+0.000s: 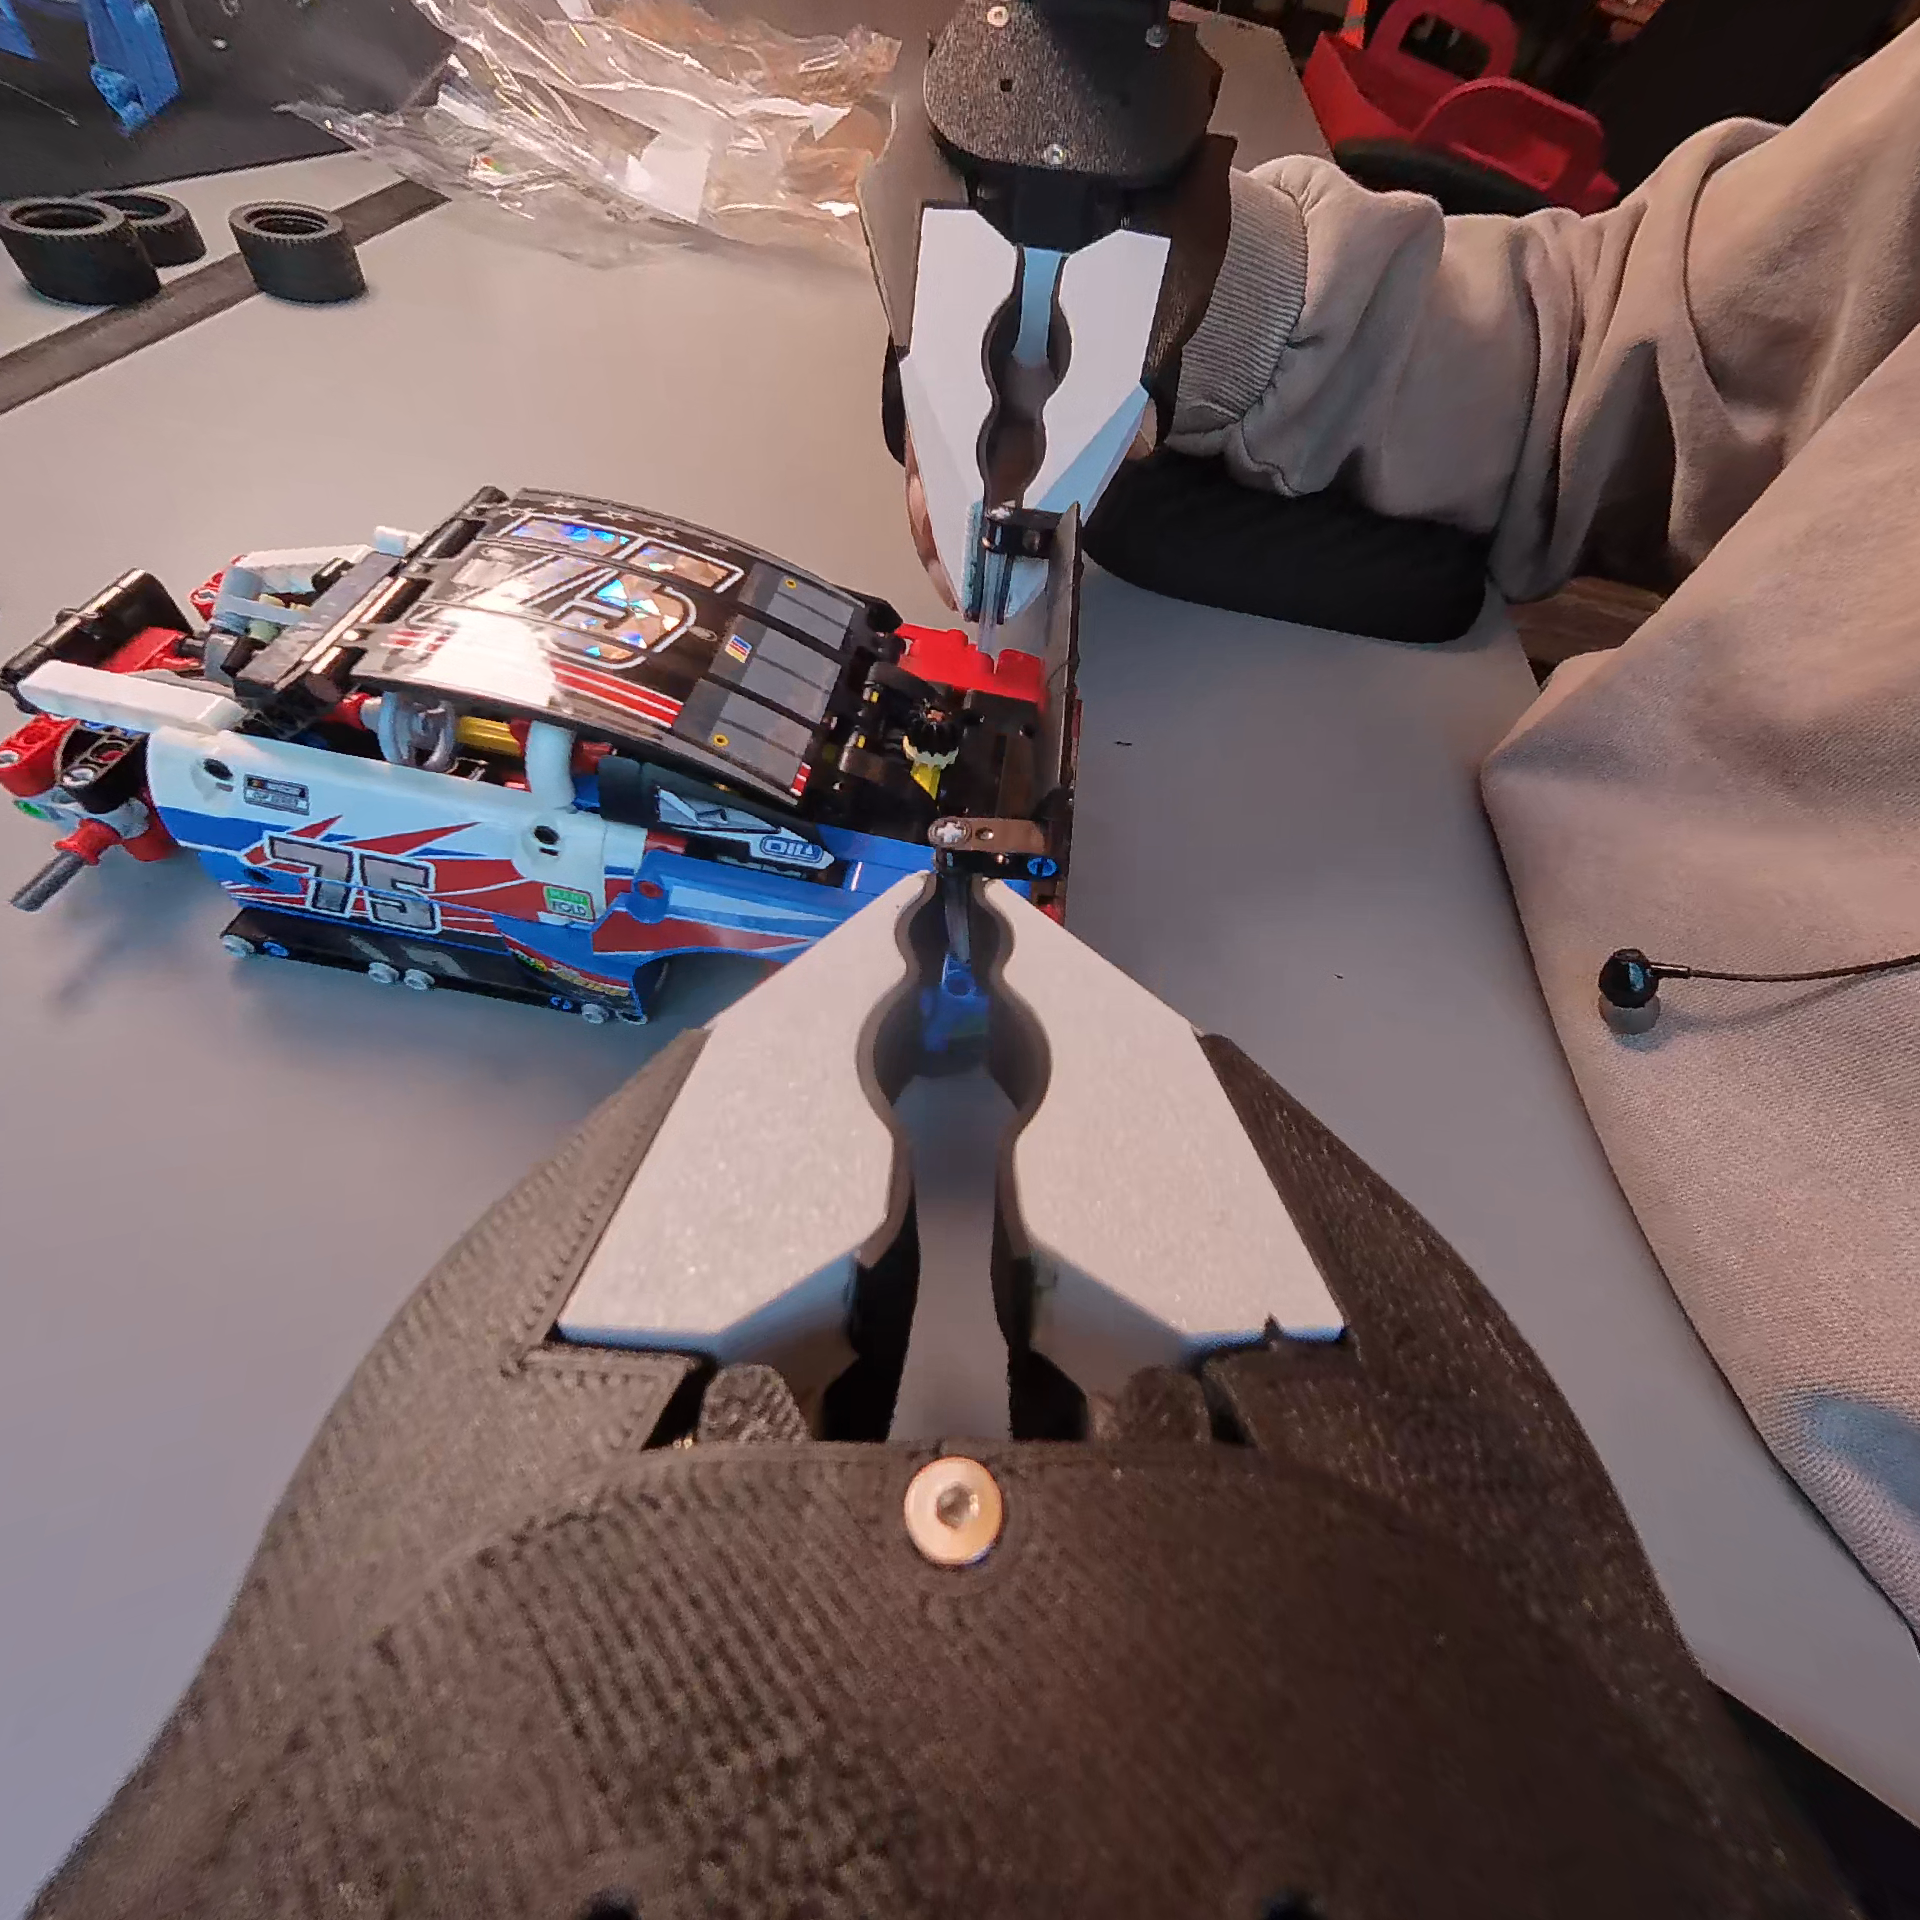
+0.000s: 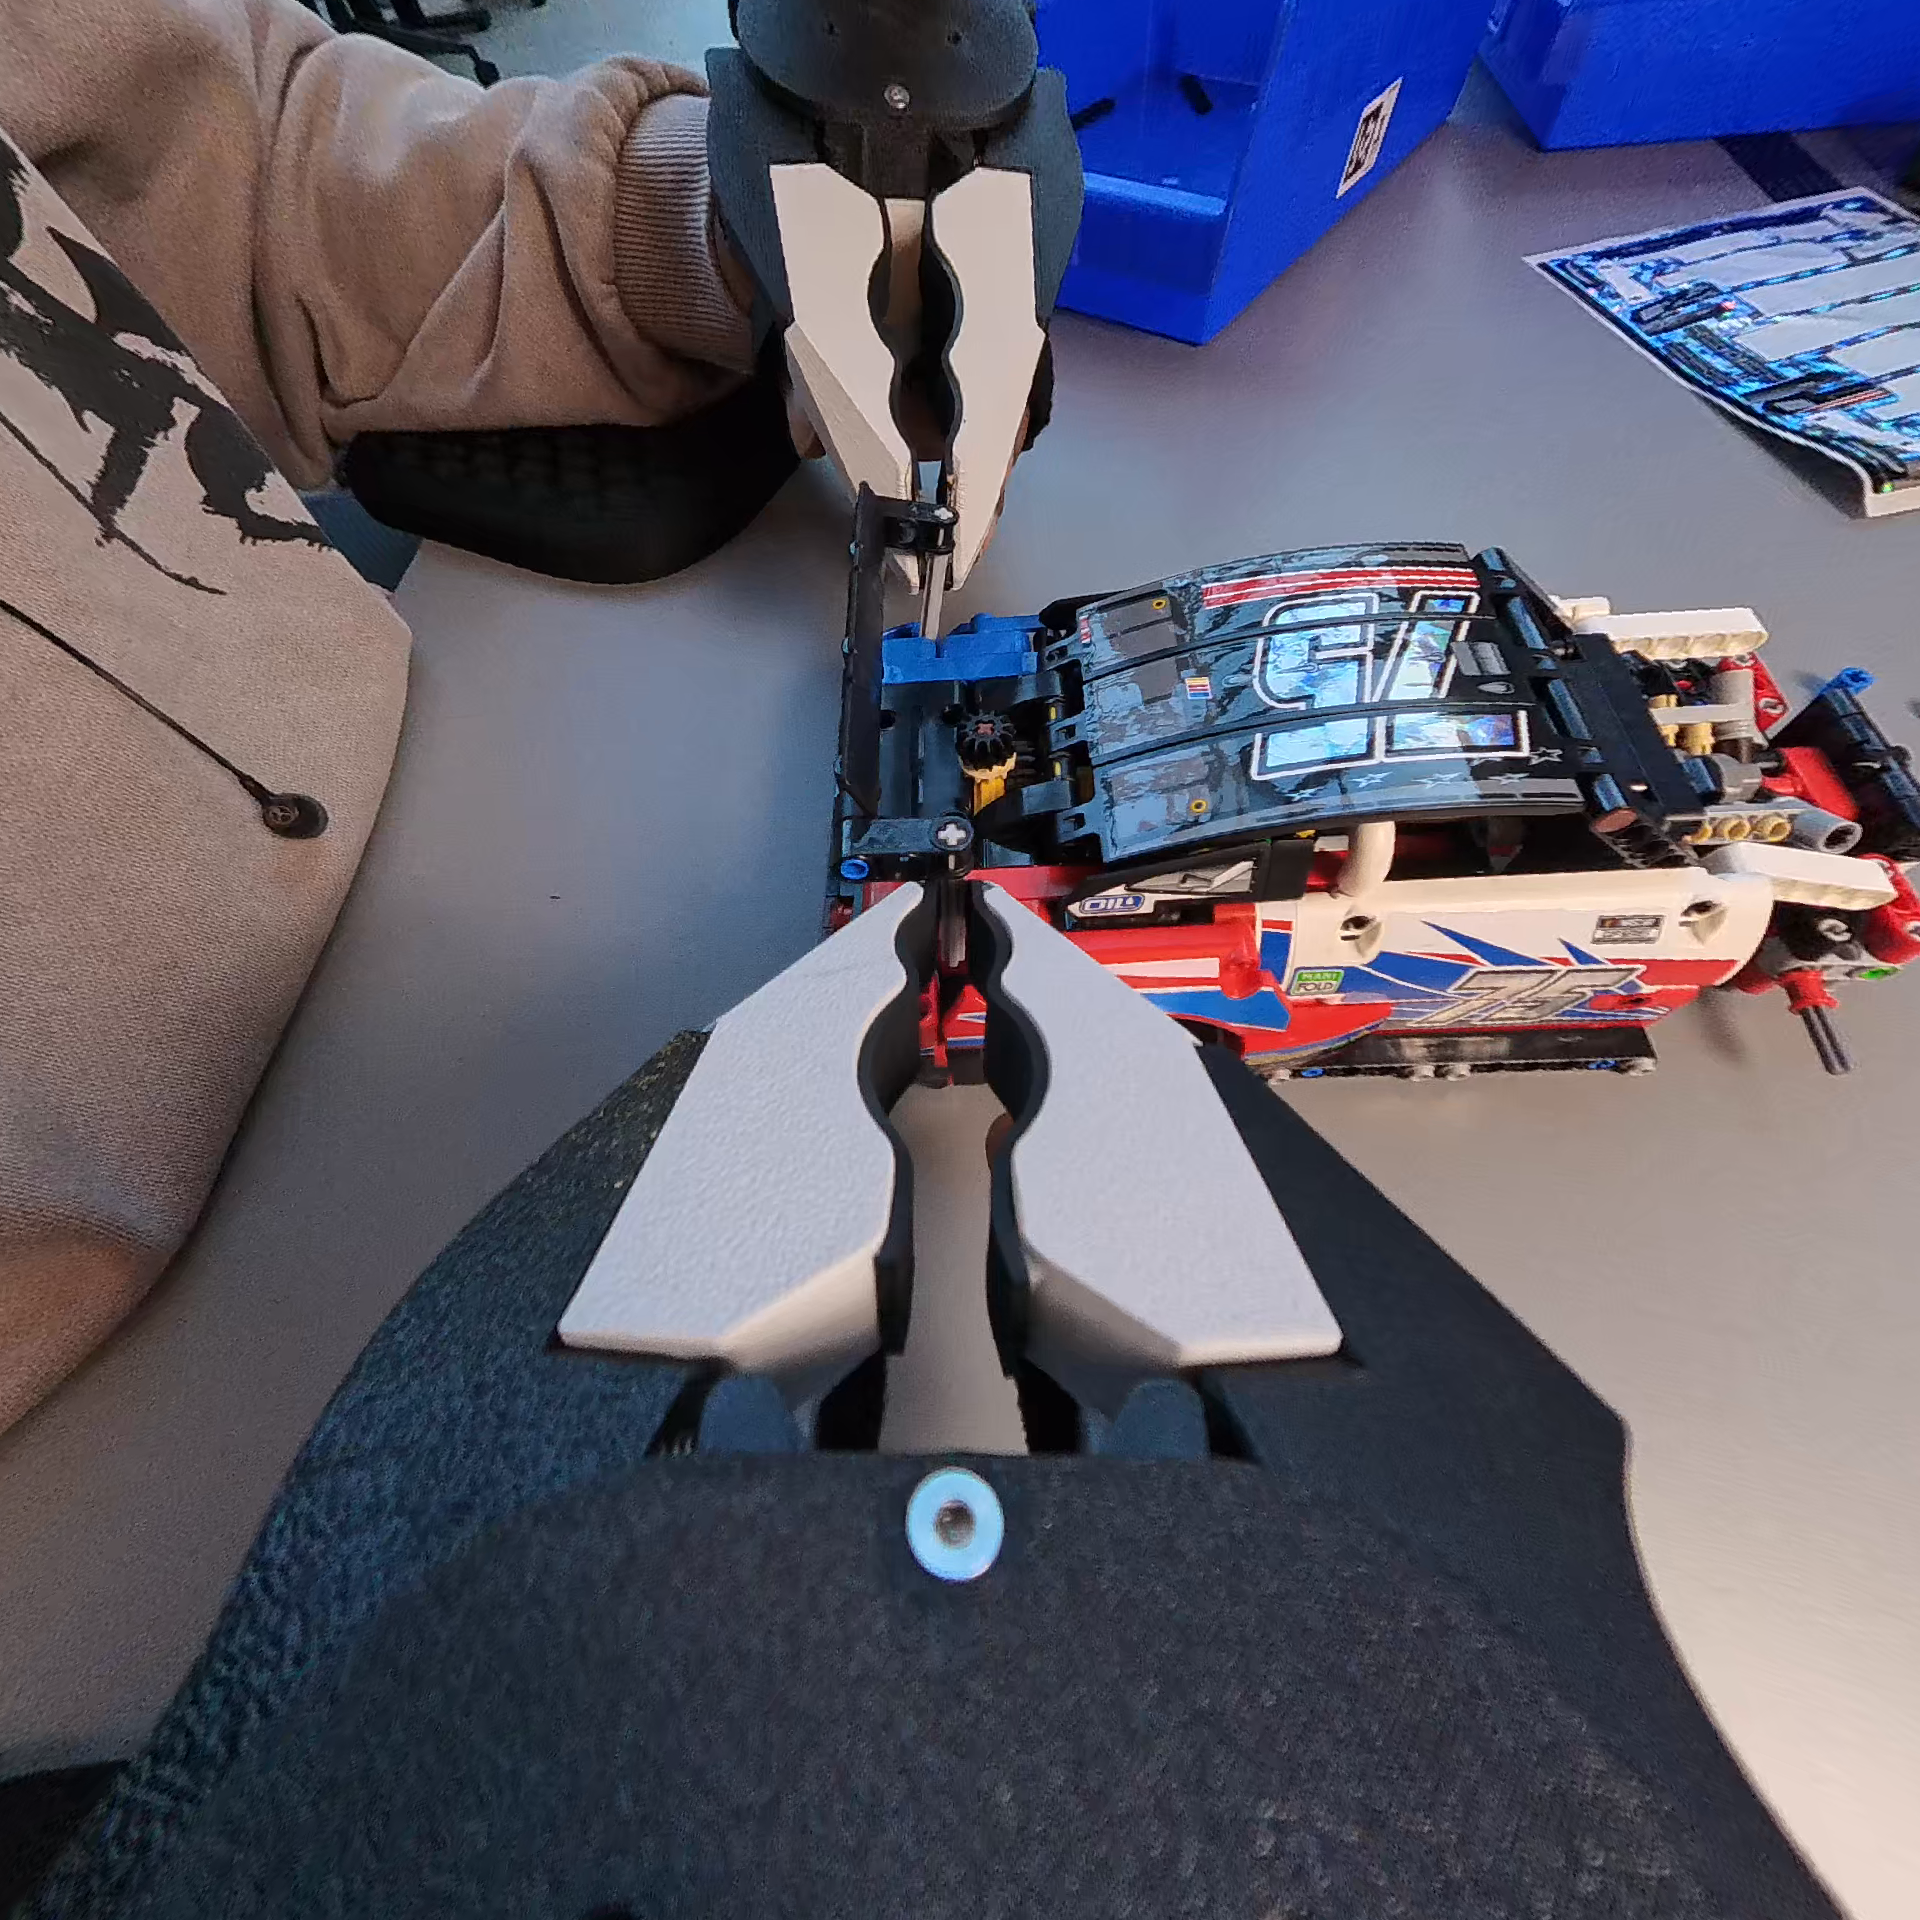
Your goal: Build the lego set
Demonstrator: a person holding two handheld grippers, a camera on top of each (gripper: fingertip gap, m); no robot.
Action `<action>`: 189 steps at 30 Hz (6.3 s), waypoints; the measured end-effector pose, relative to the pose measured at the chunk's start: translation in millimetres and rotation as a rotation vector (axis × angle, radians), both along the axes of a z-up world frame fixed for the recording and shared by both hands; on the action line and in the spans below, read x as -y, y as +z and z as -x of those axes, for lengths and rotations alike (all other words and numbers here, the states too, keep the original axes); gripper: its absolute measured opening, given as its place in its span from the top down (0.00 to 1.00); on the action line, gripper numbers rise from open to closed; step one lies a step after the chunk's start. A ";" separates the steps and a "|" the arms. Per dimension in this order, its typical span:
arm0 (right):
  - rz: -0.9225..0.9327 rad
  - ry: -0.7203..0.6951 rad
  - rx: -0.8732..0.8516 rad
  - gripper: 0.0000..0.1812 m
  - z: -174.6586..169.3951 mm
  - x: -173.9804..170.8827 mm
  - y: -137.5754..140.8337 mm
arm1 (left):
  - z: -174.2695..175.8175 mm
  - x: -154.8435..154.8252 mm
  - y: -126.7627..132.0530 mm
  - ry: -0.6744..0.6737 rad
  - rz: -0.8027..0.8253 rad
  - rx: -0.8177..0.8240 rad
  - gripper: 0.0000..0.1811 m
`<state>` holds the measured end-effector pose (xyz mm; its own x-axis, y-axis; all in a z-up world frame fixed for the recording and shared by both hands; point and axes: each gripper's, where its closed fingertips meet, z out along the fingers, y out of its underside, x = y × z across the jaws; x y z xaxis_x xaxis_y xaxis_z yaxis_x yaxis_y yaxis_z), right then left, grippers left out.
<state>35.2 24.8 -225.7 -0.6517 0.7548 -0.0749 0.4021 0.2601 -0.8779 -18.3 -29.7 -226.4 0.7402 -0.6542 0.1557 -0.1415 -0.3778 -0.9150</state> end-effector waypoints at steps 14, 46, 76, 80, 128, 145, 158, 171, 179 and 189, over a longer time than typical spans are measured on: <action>0.051 0.041 0.042 0.99 -10.4 5.4 -0.5 | -1.3 0.6 -0.4 0.004 -0.001 -0.041 0.99; 0.032 -0.002 0.059 0.99 -9.2 1.2 -4.8 | -1.6 -1.4 -2.6 0.034 -0.029 -0.135 0.99; 0.045 -0.011 0.069 0.95 -11.6 -2.6 -9.1 | -1.6 3.3 -12.6 0.044 0.020 -0.131 0.93; -0.032 -0.010 0.034 0.93 -9.9 -3.3 -11.2 | -1.4 3.2 -11.6 0.044 0.005 -0.132 0.93; 0.044 -0.043 0.055 0.99 -7.8 -1.9 -1.5 | -4.1 -3.4 1.6 0.088 0.055 0.068 1.00; 0.003 -0.095 0.020 0.95 -4.9 -12.0 1.3 | 0.6 -5.5 2.6 0.109 0.077 0.173 1.00; -0.021 -0.052 0.268 0.96 -10.6 -0.3 -3.3 | 3.4 -5.7 -3.6 0.095 0.274 0.220 0.93; 0.056 -0.027 0.485 0.98 -10.2 1.1 -5.5 | -1.6 -3.3 -3.3 0.002 0.433 0.274 0.99; 0.058 -0.029 0.453 0.99 -8.4 1.5 -5.6 | -1.3 -3.1 -12.2 0.022 0.401 0.237 1.00; 0.105 -0.067 0.413 0.98 -9.5 -0.9 -3.8 | 2.4 -5.6 -4.2 0.040 0.402 0.295 0.98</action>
